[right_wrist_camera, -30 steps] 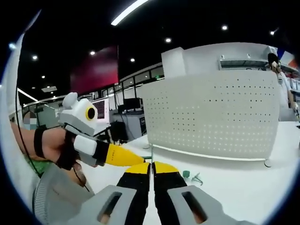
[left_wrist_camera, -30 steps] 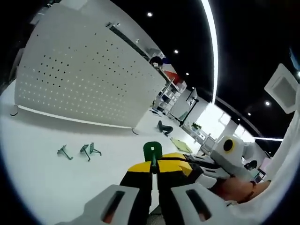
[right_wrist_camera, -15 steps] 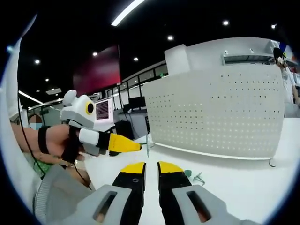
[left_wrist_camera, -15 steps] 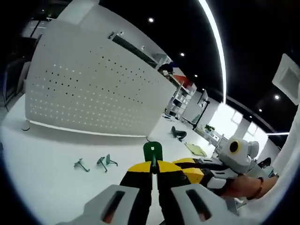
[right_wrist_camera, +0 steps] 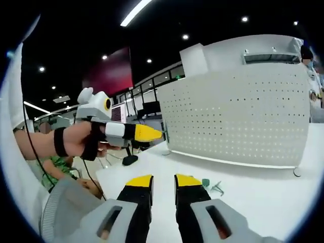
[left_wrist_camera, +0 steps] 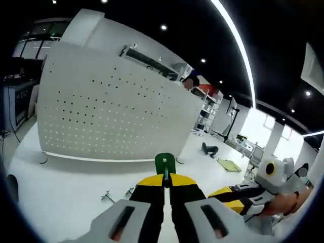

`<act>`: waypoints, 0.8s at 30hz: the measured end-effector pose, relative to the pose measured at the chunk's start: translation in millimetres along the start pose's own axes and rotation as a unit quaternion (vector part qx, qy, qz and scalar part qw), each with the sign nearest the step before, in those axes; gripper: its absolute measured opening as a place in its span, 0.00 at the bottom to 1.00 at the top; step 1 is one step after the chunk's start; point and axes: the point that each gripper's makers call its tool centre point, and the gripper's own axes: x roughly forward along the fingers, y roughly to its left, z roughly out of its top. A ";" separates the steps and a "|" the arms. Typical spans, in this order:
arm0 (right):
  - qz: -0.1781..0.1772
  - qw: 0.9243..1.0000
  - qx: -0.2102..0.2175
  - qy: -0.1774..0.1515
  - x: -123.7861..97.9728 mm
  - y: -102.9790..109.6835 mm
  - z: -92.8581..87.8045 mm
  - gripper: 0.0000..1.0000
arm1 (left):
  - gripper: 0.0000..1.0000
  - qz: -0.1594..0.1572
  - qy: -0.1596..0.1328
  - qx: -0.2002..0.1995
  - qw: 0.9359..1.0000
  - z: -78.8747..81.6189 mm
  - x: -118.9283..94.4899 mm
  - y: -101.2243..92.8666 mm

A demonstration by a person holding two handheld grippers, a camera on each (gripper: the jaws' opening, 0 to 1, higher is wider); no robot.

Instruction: Insert the hook assembly into the mounting plate slot until the hook locks in place.

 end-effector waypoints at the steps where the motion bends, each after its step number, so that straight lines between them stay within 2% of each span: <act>1: 0.000 1.000 0.001 0.002 -0.3 0.4 -0.8 0.16 | 0.02 0.001 -0.001 0.001 1.000 1.8 0.6 1.1; 4: -0.005 1.000 0.001 0.002 -1.6 1.0 -1.2 0.18 | 0.02 0.010 -0.002 0.010 1.000 8.3 4.1 9.4; 10: -0.024 1.000 -0.005 -0.006 -4.0 0.7 0.5 0.31 | 0.03 0.030 0.002 0.043 0.999 20.1 8.6 27.8; 12: -0.026 1.000 0.001 -0.002 -4.3 1.9 -1.6 0.32 | 0.03 0.044 0.001 0.065 0.997 27.7 8.7 36.5; 17: -0.033 0.999 0.000 -0.009 -9.0 4.3 -0.9 0.32 | 0.03 0.057 -0.009 0.077 0.995 46.6 12.2 47.5; 19: -0.038 0.999 0.001 -0.006 -10.7 2.7 -2.5 0.34 | 0.03 0.066 -0.012 0.074 0.995 52.1 13.8 52.6; 22: -0.050 0.999 -0.006 -0.005 -15.3 -2.7 -3.3 0.37 | 0.03 0.092 -0.007 0.095 0.991 59.2 17.1 62.5; 24: -0.055 0.998 -0.002 -0.008 -17.5 -5.7 -1.9 0.39 | 0.03 0.093 -0.011 0.091 0.991 62.5 19.1 62.8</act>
